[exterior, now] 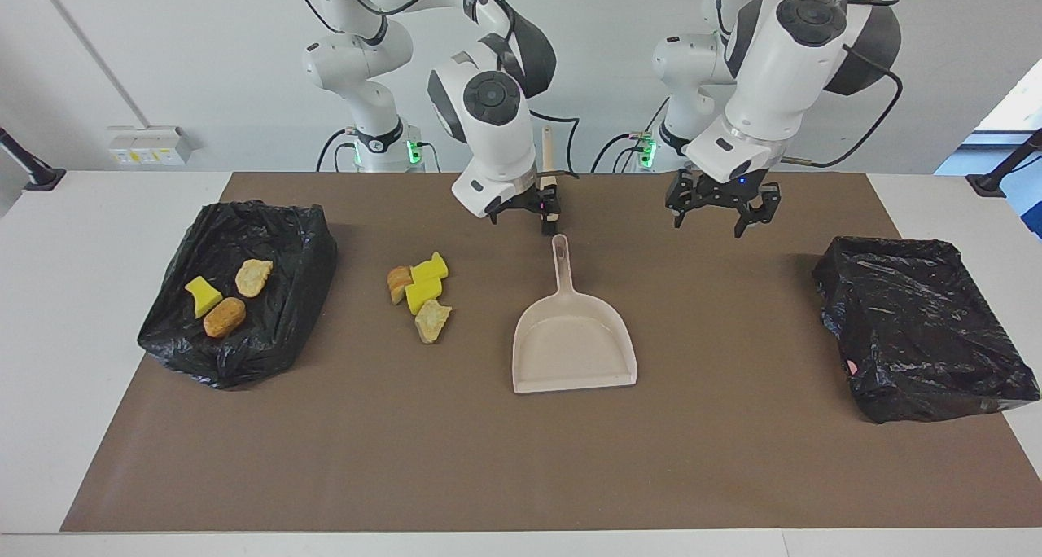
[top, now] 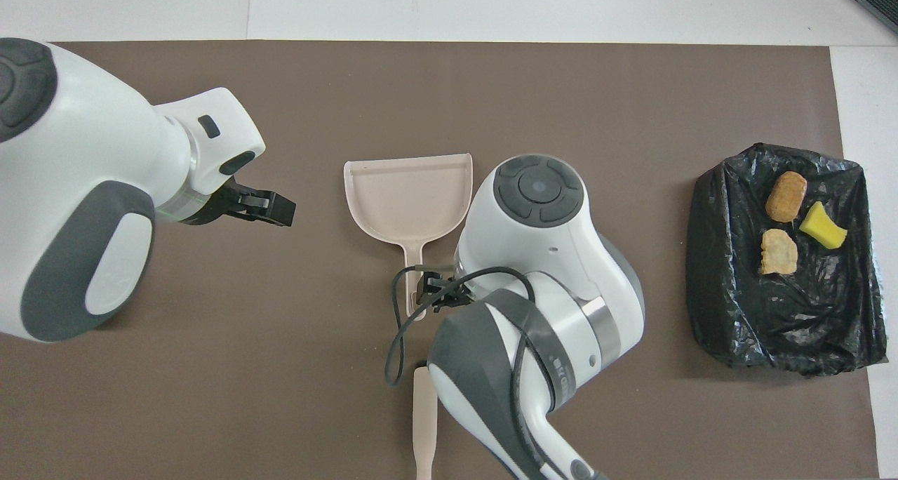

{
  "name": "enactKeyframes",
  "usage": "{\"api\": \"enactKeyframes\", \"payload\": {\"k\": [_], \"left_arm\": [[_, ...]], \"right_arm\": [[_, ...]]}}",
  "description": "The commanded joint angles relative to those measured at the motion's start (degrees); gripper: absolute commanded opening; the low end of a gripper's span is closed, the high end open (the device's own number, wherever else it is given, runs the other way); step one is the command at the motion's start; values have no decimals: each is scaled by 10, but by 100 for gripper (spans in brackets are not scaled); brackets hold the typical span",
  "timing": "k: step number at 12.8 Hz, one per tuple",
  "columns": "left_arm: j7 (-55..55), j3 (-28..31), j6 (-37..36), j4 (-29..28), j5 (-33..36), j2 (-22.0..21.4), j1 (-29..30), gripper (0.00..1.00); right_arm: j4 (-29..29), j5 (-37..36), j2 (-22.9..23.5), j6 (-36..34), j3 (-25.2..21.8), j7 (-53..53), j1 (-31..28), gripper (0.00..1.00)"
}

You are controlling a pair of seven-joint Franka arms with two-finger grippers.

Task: Sweep and dump trash in bin
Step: 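Reach the left gripper to the dustpan handle while the right gripper withdraws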

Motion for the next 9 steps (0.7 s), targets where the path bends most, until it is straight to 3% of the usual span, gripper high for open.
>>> {"api": "enactKeyframes", "payload": {"k": [1,4,9], "left_arm": [[-74,-34,43,-16,13,30,-4,100],[-162,-85,76,-32,60,79,-16,100],[-243,-125,173,-100,69,111,-28,100]], "right_arm": [[-153,28,-95,75,2,44,40,100],[-252,57,-156,134,2,79,89,100],[-325,72,-163,217,2,156,177,100]]}}
